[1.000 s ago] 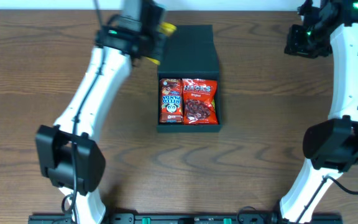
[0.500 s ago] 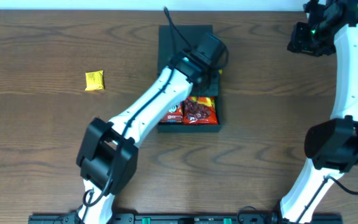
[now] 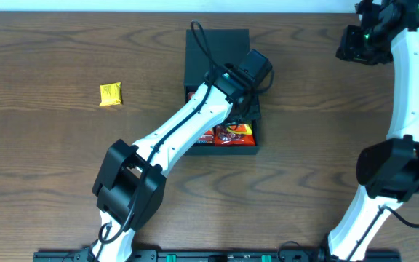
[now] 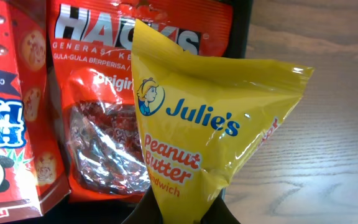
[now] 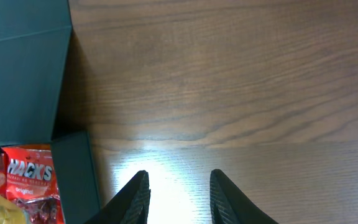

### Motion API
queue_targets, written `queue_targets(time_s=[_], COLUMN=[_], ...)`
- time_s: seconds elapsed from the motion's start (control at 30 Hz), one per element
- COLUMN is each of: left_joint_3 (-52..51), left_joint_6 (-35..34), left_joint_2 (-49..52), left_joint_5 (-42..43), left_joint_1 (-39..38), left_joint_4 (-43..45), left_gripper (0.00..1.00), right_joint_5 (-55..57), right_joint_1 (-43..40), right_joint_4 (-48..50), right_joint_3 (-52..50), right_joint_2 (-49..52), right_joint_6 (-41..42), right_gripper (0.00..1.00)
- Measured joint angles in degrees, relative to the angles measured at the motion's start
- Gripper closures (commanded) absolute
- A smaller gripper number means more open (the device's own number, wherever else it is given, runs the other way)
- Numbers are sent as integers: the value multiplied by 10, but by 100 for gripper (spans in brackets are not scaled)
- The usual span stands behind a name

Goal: Pack container
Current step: 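Carry the Julie's packet into the box's right side and lower, then release the packet and move the left gripper to the last yellow packet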

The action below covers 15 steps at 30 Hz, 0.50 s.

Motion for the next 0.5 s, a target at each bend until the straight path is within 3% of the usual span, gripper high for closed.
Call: queue_targets(time_s=[0.03,0.07,0.1,0.13,0.17,0.2,0.37,0.43,0.5], left_joint_3=[-3,-6,-10,-13,-16,-19,-20,-20,-20], left_joint_6=[-7,-12,-16,-19,-24,-26,-28,-21,-5], left_joint_2=[0,0,0,0,0,0,0,0,0], left_joint_5=[0,0,0,0,0,0,0,0,0], left_joint_1=[0,0,-1,-1,-2,-4,-8,-7,-3], left_joint_4=[1,2,2,2,2,2,4,9,12], left_gripper=[94,88,72,49,19,3,4,3,3], right_joint_5=[0,0,0,0,0,0,0,0,0], right_joint_1=[0,0,0,0,0,0,0,0,0], right_joint_4=[0,0,0,0,-1,-2,-9,-13,-21], right_joint_3=[0,0,0,0,0,0,0,0,0], right_joint_2=[0,0,0,0,0,0,0,0,0], right_joint_6=[0,0,0,0,0,0,0,0,0], right_gripper=[68,68,68,67,68,67,68,76,94])
